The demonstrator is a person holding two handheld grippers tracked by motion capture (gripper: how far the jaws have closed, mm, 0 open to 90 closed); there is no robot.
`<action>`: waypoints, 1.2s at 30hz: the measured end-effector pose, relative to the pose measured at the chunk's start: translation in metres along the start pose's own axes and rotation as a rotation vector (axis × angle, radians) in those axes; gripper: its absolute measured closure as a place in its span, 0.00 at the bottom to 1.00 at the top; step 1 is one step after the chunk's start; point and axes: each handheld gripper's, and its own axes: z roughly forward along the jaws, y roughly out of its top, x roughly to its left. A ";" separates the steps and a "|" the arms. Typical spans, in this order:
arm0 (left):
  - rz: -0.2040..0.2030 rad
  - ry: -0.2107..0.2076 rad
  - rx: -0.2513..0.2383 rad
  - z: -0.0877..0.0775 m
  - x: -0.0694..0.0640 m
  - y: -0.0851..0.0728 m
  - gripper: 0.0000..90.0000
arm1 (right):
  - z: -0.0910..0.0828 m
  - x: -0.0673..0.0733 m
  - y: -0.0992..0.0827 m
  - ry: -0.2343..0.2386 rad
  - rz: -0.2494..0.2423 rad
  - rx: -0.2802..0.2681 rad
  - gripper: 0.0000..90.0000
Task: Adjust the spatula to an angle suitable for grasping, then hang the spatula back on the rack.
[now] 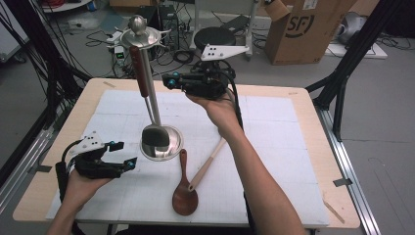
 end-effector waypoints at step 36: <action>0.001 0.006 0.001 -0.002 -0.001 -0.001 0.24 | -0.017 -0.016 0.041 0.000 -0.033 -0.002 0.99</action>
